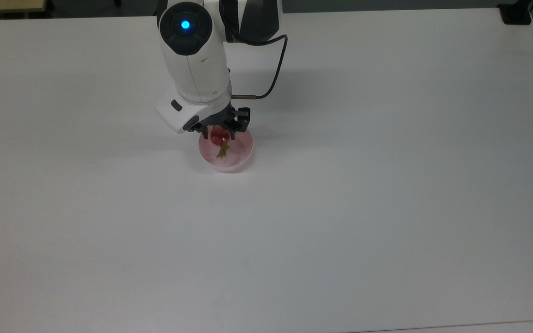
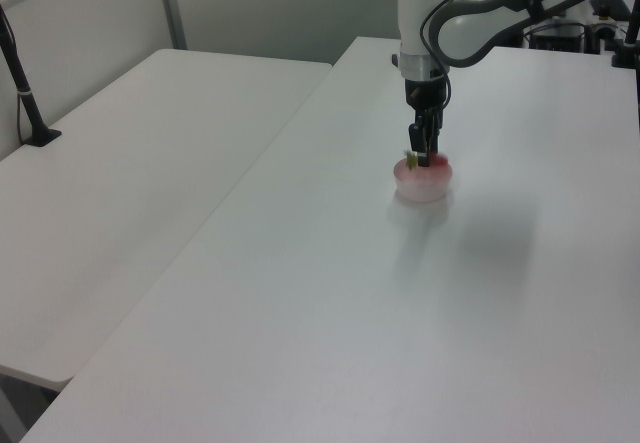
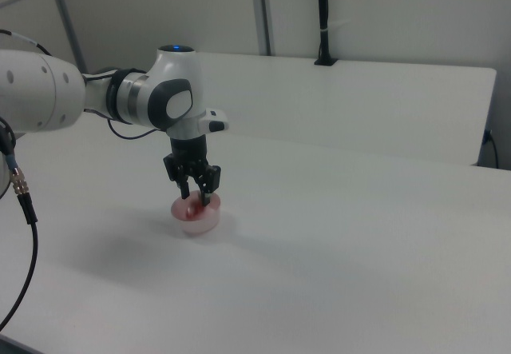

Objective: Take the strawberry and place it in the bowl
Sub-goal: 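Lower the strawberry into the bowl and open the gripper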

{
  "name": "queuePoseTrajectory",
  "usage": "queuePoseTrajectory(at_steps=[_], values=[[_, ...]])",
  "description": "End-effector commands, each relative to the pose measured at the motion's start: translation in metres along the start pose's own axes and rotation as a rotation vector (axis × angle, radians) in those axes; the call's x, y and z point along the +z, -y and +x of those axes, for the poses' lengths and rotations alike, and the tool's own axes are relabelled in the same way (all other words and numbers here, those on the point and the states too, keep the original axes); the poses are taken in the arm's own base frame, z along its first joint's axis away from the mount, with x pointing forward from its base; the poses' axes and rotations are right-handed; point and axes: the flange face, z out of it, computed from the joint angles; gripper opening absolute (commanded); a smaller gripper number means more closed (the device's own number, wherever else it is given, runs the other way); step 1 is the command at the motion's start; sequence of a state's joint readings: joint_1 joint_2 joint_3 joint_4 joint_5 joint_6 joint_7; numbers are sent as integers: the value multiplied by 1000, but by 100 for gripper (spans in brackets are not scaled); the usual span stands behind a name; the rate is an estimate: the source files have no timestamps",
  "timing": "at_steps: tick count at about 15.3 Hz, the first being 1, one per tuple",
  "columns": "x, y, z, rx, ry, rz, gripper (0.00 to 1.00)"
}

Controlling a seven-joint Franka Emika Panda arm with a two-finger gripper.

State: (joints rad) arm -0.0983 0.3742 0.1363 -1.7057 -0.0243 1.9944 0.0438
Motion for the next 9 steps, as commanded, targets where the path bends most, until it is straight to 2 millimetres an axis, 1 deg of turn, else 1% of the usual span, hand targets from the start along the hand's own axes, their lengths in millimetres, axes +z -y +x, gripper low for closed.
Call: queuePoseTrajectory(at_steps=[1, 2, 4, 5, 7, 9], values=[[-14, 3, -2, 35, -24, 15, 100], [-29, 4, -3, 32, -42, 14, 100], [-56, -2, -11, 44, -23, 11, 100], [-80, -2, -18, 45, -18, 6, 100], [-126, -6, -43, 54, -6, -5, 100], [-172, -11, -67, 70, -37, 3, 100]])
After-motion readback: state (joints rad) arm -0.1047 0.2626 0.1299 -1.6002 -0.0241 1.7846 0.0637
